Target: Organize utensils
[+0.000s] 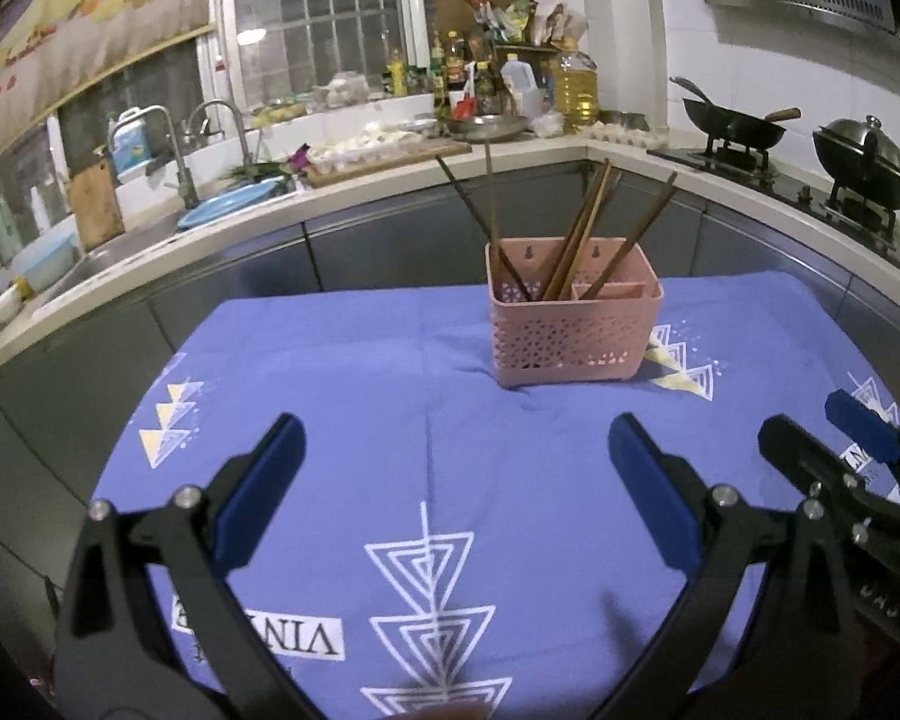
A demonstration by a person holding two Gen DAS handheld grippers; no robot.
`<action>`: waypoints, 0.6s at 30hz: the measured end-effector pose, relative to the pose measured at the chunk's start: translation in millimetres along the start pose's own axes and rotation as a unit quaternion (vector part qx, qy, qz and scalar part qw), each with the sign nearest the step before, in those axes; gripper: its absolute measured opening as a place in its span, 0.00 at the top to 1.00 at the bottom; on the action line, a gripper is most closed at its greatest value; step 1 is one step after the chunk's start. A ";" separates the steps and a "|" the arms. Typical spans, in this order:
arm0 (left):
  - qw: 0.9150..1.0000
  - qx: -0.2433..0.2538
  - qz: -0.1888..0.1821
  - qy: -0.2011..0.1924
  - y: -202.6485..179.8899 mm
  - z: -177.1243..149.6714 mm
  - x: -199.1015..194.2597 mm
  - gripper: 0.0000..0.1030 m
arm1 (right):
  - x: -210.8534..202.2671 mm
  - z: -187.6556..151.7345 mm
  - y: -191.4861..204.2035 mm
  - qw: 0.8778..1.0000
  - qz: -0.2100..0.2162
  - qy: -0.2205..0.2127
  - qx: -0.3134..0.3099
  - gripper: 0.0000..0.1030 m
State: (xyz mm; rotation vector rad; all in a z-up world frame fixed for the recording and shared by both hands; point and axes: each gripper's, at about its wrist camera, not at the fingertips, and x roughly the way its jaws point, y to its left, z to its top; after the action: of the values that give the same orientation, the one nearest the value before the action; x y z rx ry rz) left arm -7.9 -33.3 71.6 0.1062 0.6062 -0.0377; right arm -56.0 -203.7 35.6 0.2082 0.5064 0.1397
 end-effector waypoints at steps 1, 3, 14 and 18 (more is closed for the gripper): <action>1.000 0.001 0.002 0.000 -2.8 0.6 1.9 0.06 | 1.5 0.4 -4.1 1.000 -0.005 -0.001 0.005 0.24; 1.000 0.003 0.008 -0.002 -9.7 2.5 7.2 0.06 | 5.4 3.7 -11.1 1.000 -0.013 -0.002 0.015 0.24; 1.000 0.002 0.012 0.001 -25.7 8.4 30.9 0.06 | 26.6 22.8 -39.4 0.999 -0.029 0.004 0.034 0.24; 1.000 -0.003 0.015 -0.001 -24.3 14.1 37.2 0.06 | 34.7 25.6 -41.0 0.999 -0.025 0.010 0.031 0.24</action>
State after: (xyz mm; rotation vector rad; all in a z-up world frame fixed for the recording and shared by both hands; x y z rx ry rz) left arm 29.0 -59.2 59.8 0.1103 0.6033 -0.0067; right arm -10.0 -241.2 31.7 0.2546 0.5349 0.0771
